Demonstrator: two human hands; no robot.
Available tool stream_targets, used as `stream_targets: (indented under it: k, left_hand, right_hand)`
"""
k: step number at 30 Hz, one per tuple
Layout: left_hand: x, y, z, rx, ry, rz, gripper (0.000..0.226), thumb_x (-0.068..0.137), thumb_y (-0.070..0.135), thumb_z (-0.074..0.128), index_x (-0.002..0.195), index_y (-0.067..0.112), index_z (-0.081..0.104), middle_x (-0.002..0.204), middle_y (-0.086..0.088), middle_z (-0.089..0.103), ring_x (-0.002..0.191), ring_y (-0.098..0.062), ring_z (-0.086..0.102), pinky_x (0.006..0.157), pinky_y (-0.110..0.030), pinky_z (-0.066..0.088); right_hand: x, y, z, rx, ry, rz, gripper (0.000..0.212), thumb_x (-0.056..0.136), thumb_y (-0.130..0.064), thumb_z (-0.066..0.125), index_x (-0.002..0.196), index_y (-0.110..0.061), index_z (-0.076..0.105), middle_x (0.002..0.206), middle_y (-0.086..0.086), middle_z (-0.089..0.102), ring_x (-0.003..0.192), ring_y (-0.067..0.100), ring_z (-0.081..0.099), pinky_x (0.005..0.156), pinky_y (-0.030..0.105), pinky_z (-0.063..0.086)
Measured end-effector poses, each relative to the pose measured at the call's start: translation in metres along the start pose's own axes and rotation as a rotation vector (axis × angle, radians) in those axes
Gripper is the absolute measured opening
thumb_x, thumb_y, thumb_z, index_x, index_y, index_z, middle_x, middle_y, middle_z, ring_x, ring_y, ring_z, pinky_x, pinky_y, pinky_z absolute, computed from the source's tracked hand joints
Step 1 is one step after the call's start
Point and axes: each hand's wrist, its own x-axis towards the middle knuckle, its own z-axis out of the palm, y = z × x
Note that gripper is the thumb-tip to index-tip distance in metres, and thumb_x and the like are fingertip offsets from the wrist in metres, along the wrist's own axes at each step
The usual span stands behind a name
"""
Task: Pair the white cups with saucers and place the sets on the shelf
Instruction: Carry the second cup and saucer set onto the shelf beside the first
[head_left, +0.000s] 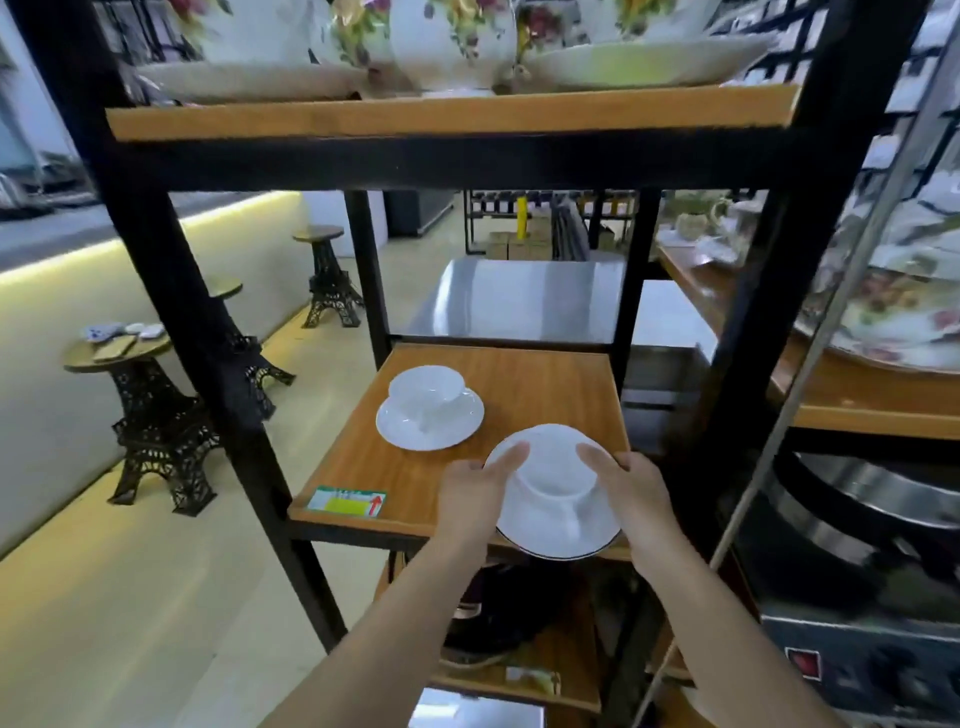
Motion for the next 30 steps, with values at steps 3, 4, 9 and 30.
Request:
stream_targets:
  k: [3, 4, 9, 30]
  left_hand:
    - [0.036, 0.003, 0.011, 0.035, 0.005, -0.011, 0.042, 0.076, 0.045, 0.072, 0.065, 0.010, 0.052, 0.070, -0.003, 0.052, 0.063, -0.015, 0.049, 0.054, -0.026, 0.035]
    - [0.044, 0.004, 0.013, 0.040, 0.012, -0.005, 0.043, 0.077, 0.043, 0.072, 0.060, 0.011, 0.048, 0.065, -0.002, 0.050, 0.059, -0.013, 0.048, 0.051, -0.023, 0.036]
    - [0.086, 0.012, 0.026, 0.127, -0.035, -0.008, 0.052, 0.080, 0.044, 0.069, 0.051, 0.011, 0.040, 0.057, -0.003, 0.045, 0.055, -0.013, 0.046, 0.054, -0.027, 0.041]
    - [0.161, 0.017, 0.047, 0.166, -0.227, -0.160, 0.063, 0.079, 0.042, 0.070, 0.127, 0.005, 0.053, 0.115, -0.010, 0.062, 0.105, -0.027, 0.057, 0.089, -0.039, 0.050]
  right_hand:
    - [0.030, -0.002, 0.012, 0.009, 0.052, 0.019, 0.052, 0.085, -0.042, 0.059, 0.122, -0.005, 0.054, 0.107, 0.008, 0.059, 0.088, 0.020, 0.053, 0.059, 0.027, 0.036]
    - [0.038, -0.002, 0.014, 0.012, 0.067, 0.028, 0.050, 0.085, -0.041, 0.059, 0.120, -0.006, 0.054, 0.104, 0.007, 0.057, 0.084, 0.017, 0.051, 0.057, 0.025, 0.034]
    - [0.074, -0.005, 0.024, -0.030, 0.145, 0.045, 0.045, 0.087, -0.040, 0.057, 0.119, -0.009, 0.055, 0.101, 0.006, 0.058, 0.076, 0.011, 0.049, 0.056, 0.023, 0.033]
    - [0.124, -0.008, 0.042, -0.130, 0.348, 0.104, 0.048, 0.085, -0.044, 0.056, 0.118, -0.009, 0.054, 0.106, 0.010, 0.061, 0.087, 0.020, 0.055, 0.069, 0.030, 0.043]
